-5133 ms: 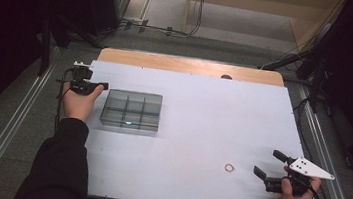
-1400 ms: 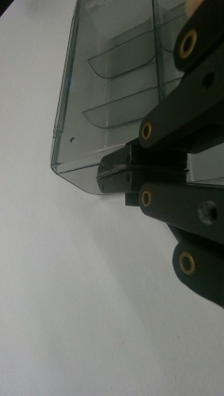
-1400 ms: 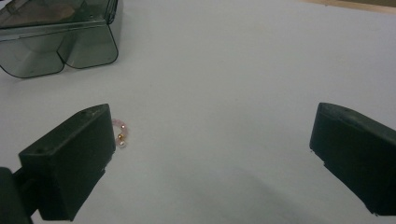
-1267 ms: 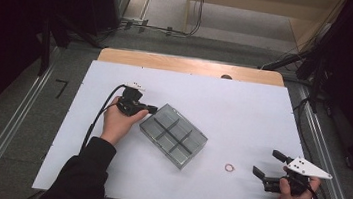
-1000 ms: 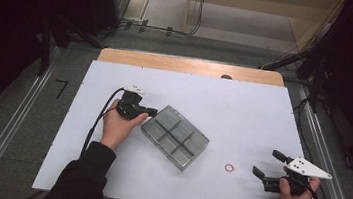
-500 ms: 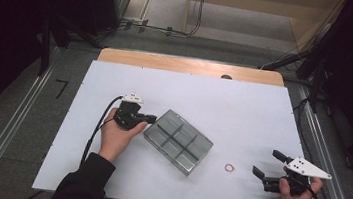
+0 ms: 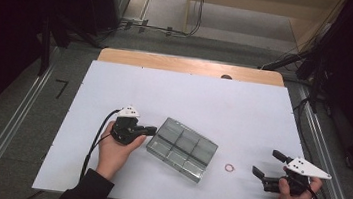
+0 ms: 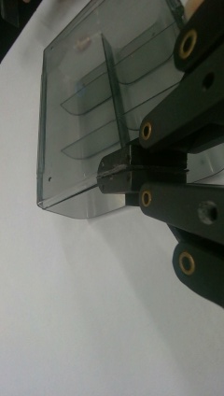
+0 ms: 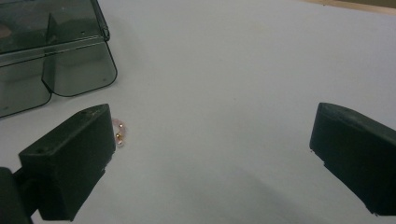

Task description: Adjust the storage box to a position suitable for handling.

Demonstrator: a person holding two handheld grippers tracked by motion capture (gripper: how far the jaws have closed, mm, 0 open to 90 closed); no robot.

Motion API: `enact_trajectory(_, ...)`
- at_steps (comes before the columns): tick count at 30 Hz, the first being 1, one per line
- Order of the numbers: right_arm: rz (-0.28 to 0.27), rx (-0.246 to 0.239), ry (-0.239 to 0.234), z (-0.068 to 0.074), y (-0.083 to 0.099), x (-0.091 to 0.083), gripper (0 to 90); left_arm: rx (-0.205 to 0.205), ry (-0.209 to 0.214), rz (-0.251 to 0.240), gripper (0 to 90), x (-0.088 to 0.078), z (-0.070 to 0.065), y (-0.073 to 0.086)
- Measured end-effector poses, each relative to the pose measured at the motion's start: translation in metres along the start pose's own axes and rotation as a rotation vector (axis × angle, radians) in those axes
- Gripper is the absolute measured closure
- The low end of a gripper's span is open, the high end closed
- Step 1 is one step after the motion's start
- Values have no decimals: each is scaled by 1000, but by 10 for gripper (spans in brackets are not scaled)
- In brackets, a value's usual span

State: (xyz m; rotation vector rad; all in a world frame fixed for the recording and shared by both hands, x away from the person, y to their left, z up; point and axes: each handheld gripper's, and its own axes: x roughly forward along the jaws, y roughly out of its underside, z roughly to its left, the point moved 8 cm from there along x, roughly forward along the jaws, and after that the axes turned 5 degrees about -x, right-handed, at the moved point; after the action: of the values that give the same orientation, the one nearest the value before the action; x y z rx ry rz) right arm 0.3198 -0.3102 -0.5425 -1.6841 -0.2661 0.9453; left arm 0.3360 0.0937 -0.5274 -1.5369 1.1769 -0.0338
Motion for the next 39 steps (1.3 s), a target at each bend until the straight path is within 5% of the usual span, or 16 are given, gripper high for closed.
enact_trajectory(9, 7, -3, 1, 1, 0, 1, 0, -15, 58, -54, 900, -13, -24, 12)
enact_trajectory(14, 7, -6, 4, 1, 0, 1, 0, 39, -30, -127, 900, -24, -28, 15)
enact_trajectory(16, 9, -3, 0, 1, 0, 1, 0, 46, -65, -125, 900, -27, -21, 15)
enact_trajectory(21, 8, -12, -8, 1, 0, 1, 0, 1, -64, -98, 900, -20, -6, 28)
enact_trajectory(28, 23, -34, 13, 8, -2, -3, 10, 4, -35, -59, 900, -9, -10, 37)
enact_trajectory(30, -4, 16, -21, 17, -7, -5, 32, -1, -32, -61, 900, -8, -11, 38)
enact_trajectory(34, 1, 37, -18, 31, -15, 0, 150, -4, -31, -56, 900, -9, -11, 41)
enact_trajectory(35, -7, 57, 12, 38, -24, 3, 310, -4, -34, -55, 900, -9, -11, 42)
enact_trajectory(39, 29, 91, -11, 54, -33, 21, 593, -12, -29, -56, 900, -9, -11, 43)
